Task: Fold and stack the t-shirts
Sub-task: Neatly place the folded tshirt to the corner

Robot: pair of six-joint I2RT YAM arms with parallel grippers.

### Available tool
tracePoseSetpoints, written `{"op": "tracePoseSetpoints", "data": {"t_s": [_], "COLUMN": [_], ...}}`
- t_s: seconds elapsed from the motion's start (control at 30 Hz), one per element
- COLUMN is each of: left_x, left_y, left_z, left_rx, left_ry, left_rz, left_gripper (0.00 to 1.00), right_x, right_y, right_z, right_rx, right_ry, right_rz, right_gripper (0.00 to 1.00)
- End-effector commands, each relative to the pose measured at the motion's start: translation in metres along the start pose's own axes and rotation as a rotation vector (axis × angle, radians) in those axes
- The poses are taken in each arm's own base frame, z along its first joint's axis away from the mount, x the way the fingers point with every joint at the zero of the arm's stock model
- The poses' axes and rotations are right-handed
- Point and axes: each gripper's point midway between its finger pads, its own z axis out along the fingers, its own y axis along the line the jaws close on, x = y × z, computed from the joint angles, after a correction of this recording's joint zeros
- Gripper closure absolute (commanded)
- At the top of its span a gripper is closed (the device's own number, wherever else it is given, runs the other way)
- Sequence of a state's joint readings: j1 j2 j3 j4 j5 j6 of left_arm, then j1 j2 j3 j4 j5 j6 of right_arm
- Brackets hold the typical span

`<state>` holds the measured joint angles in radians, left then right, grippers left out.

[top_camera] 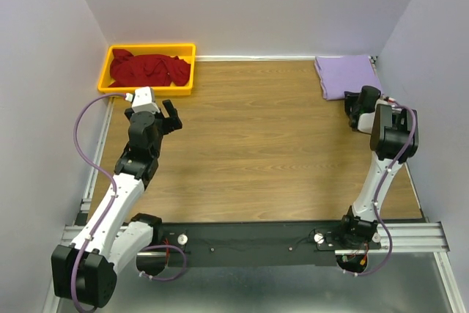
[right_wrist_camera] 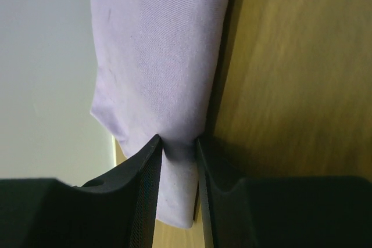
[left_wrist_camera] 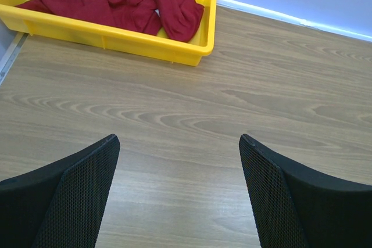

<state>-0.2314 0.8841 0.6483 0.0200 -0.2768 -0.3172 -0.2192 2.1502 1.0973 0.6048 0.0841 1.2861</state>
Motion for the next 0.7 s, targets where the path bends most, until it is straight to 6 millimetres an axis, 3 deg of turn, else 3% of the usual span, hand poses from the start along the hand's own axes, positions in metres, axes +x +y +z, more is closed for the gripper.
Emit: {"op": "tracePoseSetpoints", "data": {"t_s": [0.0, 0.1, 0.2, 0.33, 0.4, 0.47, 0.53, 0.57, 0.6, 0.67], "left_x": [0.0, 0.002, 0.002, 0.0, -0.002, -0.005, -0.009, -0.011, -0.012, -0.016], "left_y": [0.001, 0.001, 0.001, 0.0, 0.0, -0.001, -0.001, -0.002, -0.002, -0.003], "left_z": [0.003, 0.004, 0.004, 0.004, 0.003, 0.0, -0.003, -0.004, -0.005, -0.009], "left_rx": [-0.011, -0.015, -0.015, -0.012, -0.01, -0.005, 0.001, 0.004, 0.006, 0.017], "left_ry": [-0.003, 0.005, 0.005, 0.001, -0.006, -0.015, -0.03, -0.035, -0.041, -0.055], "left_rz": [0.012, 0.016, 0.016, 0.015, 0.012, 0.01, 0.005, 0.003, 0.0, -0.008], "left_gripper": [0.09, 0.09, 0.09, 0.09, 0.09, 0.09, 0.09, 0.09, 0.09, 0.09], "right_x": [-0.006, 0.003, 0.011, 0.02, 0.023, 0.016, 0.015, 0.008, 0.011, 0.01], "right_y": [-0.007, -0.013, -0.002, 0.007, -0.001, 0.01, -0.001, 0.016, 0.006, 0.013], "right_z": [0.021, 0.031, 0.037, 0.031, 0.023, 0.01, -0.005, -0.018, -0.027, -0.055], "right_rx": [0.019, 0.02, -0.015, -0.044, -0.028, -0.043, -0.018, -0.047, -0.01, 0.026], "right_ry": [-0.019, 0.021, 0.065, 0.117, 0.13, 0.109, 0.108, 0.098, 0.12, 0.174], "right_rz": [0.01, 0.027, 0.032, 0.006, -0.005, -0.028, -0.076, -0.097, -0.129, -0.273], "right_gripper": [0.63, 0.63, 0.62, 0.6, 0.55, 0.44, 0.37, 0.35, 0.31, 0.25]}}
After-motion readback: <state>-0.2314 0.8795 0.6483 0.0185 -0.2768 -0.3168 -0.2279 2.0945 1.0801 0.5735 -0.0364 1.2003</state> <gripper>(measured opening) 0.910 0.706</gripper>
